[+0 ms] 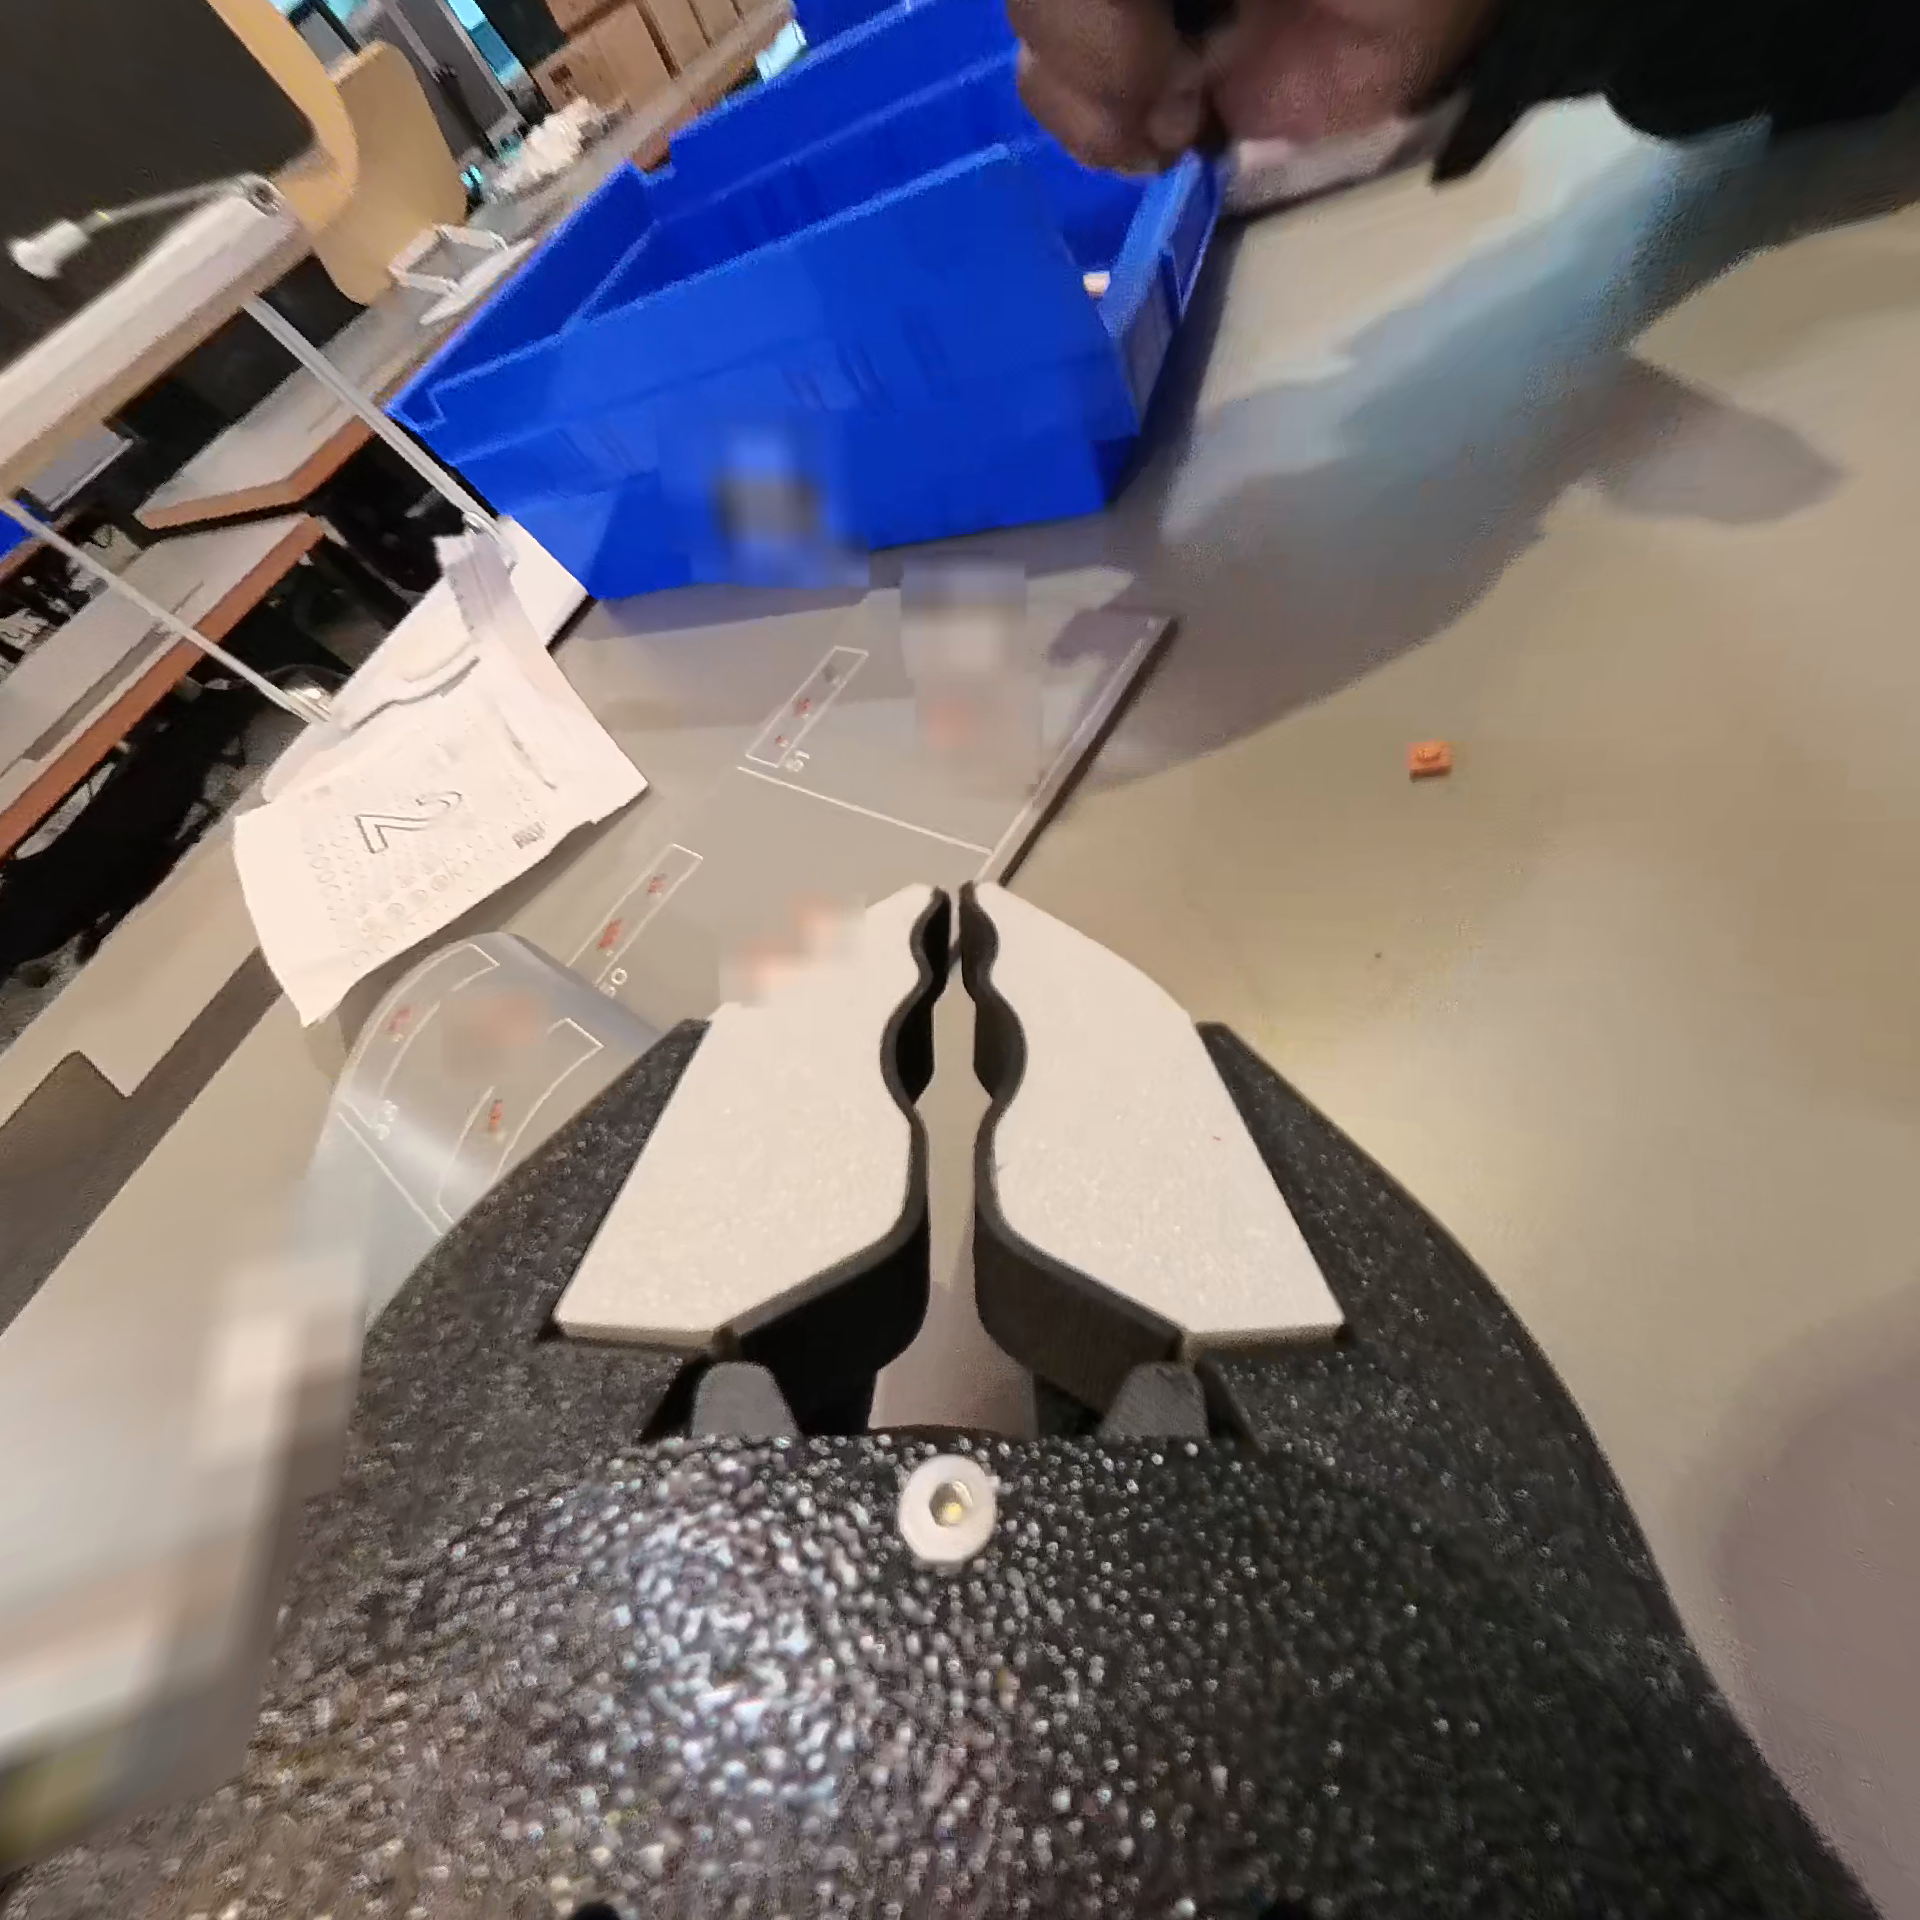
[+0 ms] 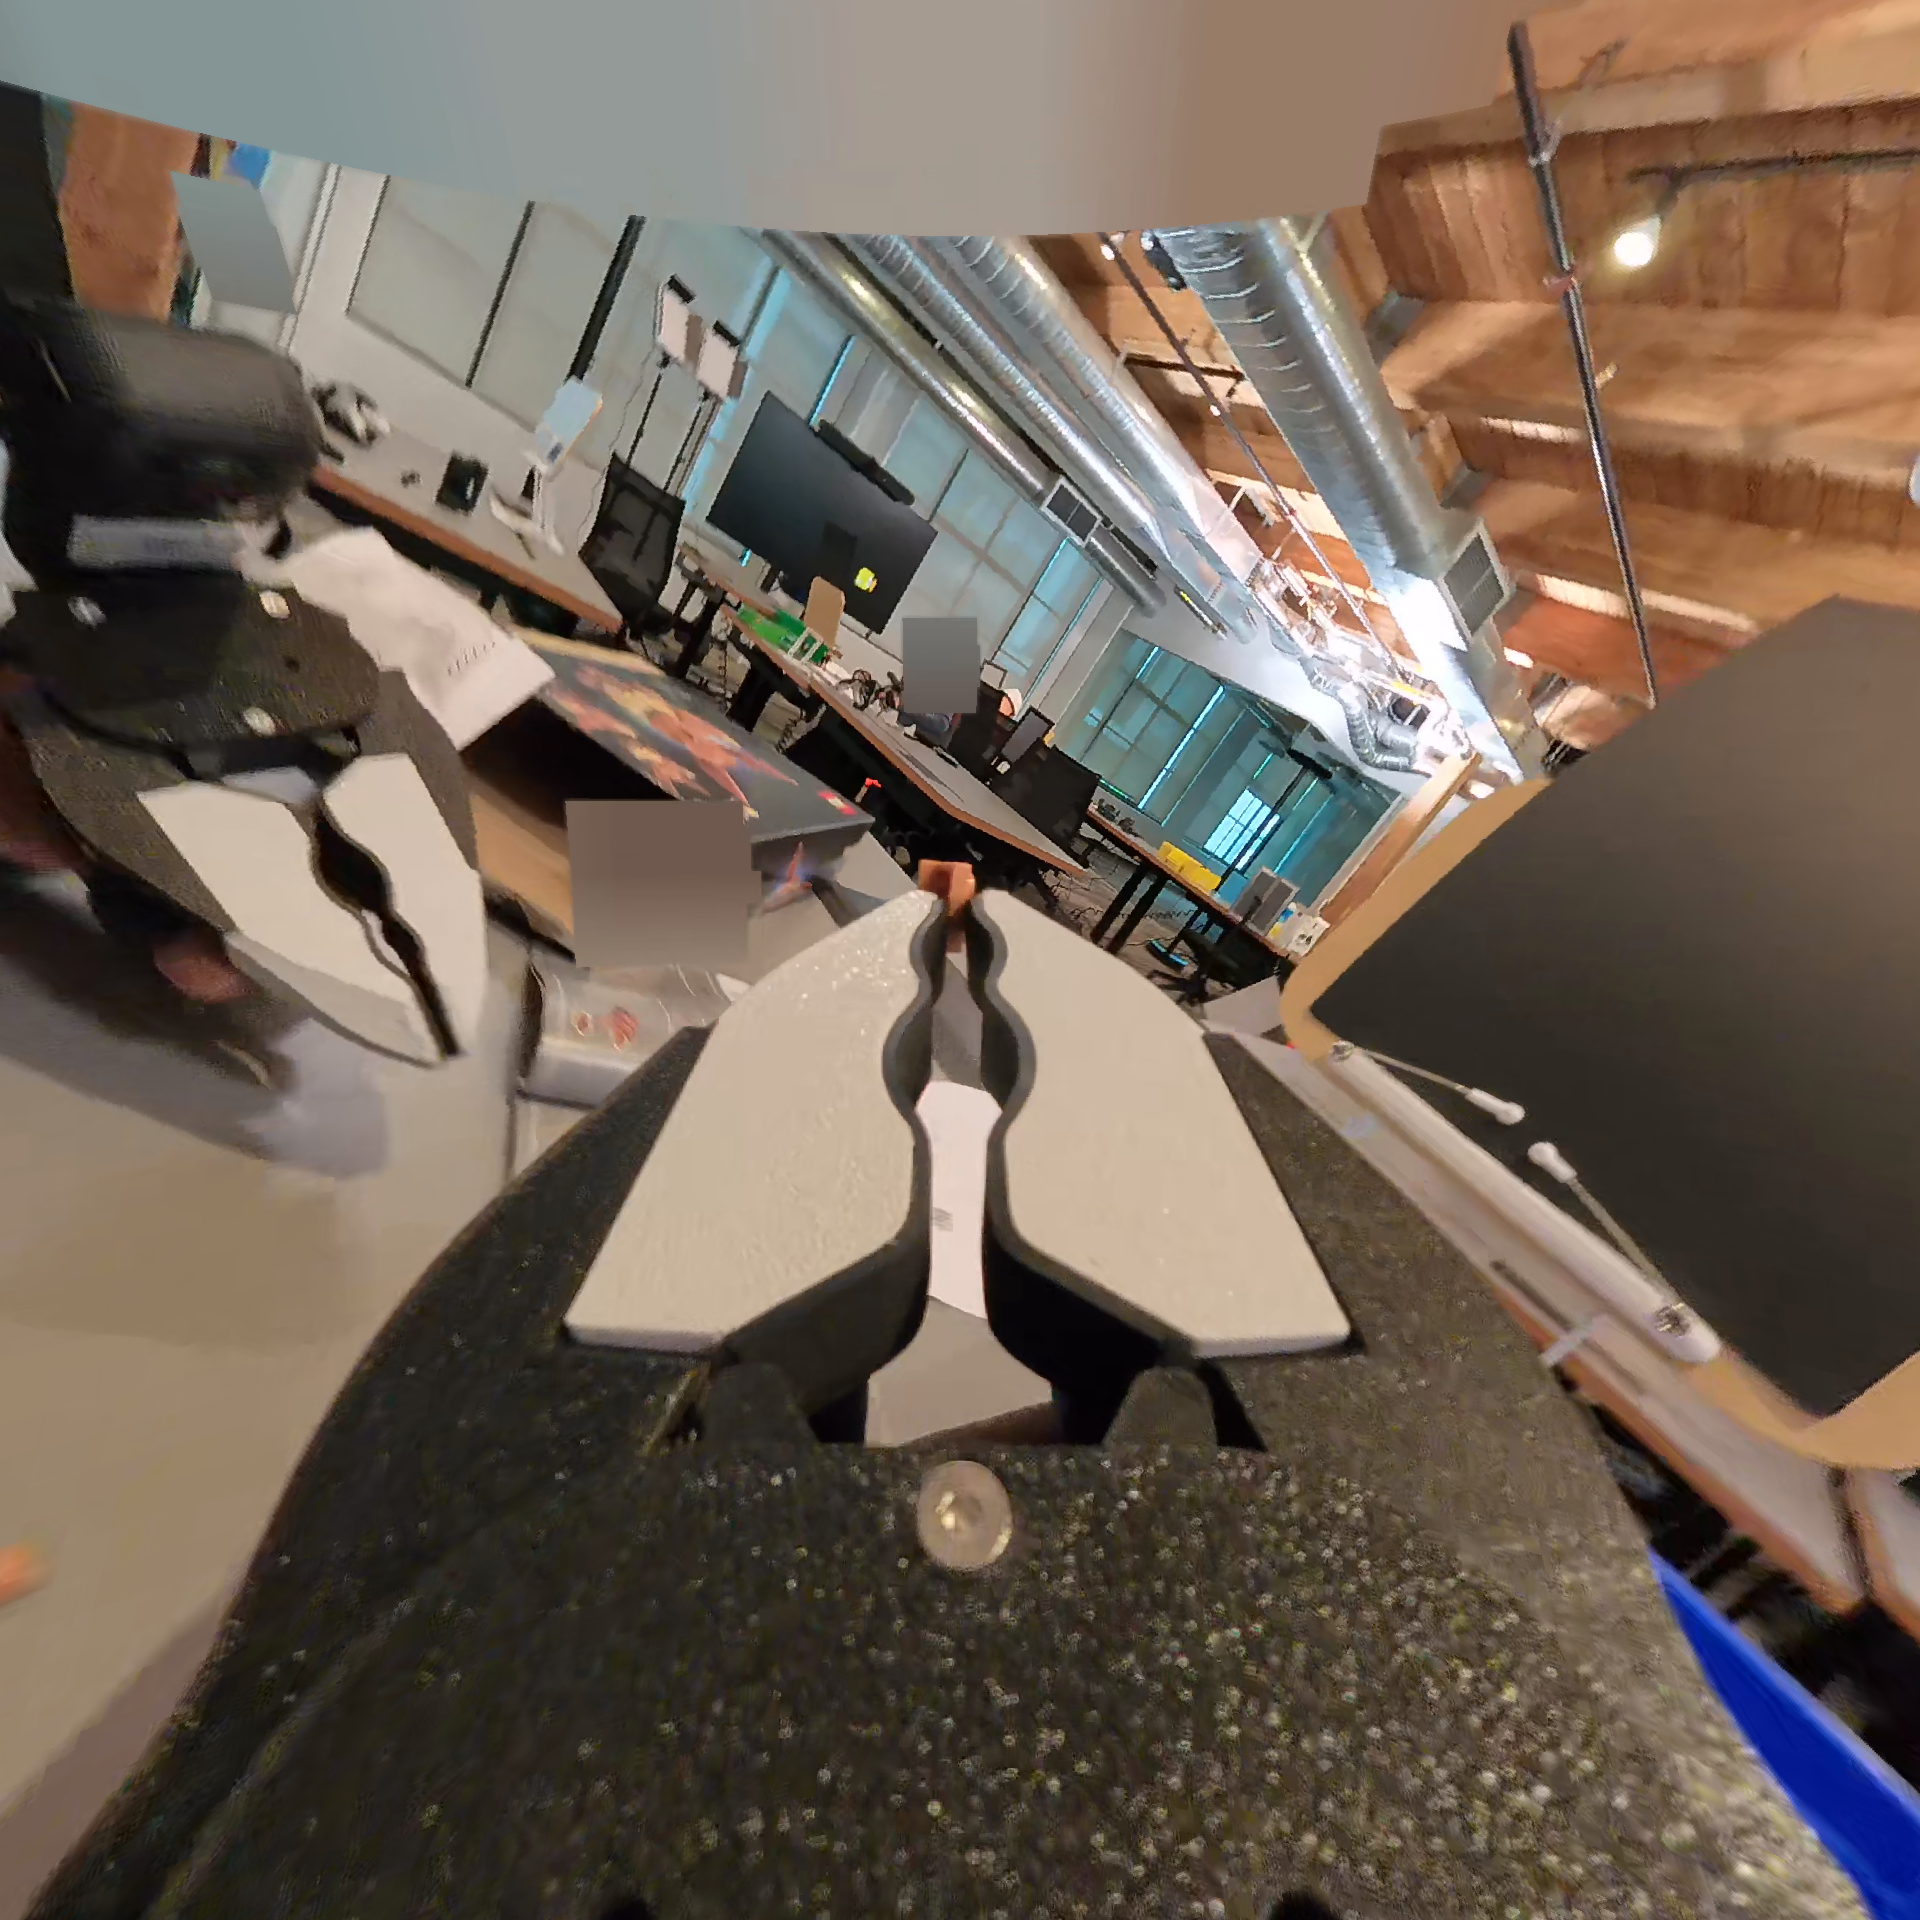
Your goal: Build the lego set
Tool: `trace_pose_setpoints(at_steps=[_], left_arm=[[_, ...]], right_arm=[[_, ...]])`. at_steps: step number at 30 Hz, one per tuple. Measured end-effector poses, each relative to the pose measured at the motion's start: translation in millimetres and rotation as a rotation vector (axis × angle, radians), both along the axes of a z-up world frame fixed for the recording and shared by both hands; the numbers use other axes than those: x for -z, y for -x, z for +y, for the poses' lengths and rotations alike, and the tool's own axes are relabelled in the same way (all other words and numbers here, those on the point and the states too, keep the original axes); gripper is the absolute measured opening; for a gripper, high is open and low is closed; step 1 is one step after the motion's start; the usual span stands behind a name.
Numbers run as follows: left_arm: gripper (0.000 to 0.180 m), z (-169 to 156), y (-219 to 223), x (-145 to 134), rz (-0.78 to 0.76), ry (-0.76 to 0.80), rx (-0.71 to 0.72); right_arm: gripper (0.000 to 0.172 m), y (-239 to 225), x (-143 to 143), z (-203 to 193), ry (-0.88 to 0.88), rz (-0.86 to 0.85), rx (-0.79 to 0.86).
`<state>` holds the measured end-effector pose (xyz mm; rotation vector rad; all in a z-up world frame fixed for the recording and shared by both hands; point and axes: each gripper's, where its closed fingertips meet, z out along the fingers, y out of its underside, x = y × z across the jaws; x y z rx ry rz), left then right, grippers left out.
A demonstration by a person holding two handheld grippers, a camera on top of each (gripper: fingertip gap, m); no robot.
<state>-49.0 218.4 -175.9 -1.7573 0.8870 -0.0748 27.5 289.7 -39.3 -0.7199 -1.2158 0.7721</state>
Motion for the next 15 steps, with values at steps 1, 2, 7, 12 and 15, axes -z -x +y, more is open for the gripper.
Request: trace_pose_setpoints(at_steps=[1, 2, 7, 12, 15], left_arm=[[0.001, 0, -1, -4, -0.023, -0.012, -0.001], [0.002, 0, -2, -8, -0.047, -0.024, -0.002], [0.004, 0, -13, -27, -0.205, -0.066, 0.008], [0.008, -6, -35, -56, -0.408, -0.104, 0.051], [0.012, -9, -45, -72, -0.457, -0.157, 0.055]], right_arm=[[0.003, -1, -1, -4, 0.043, 0.016, -0.005], [0.003, -2, -1, -9, 0.088, 0.034, -0.012], [0.003, -4, 7, -30, 0.335, 0.103, -0.084], [0.003, 3, 20, -49, 0.452, 0.099, -0.118], [0.003, 10, 29, -54, 0.447, 0.067, -0.079]])
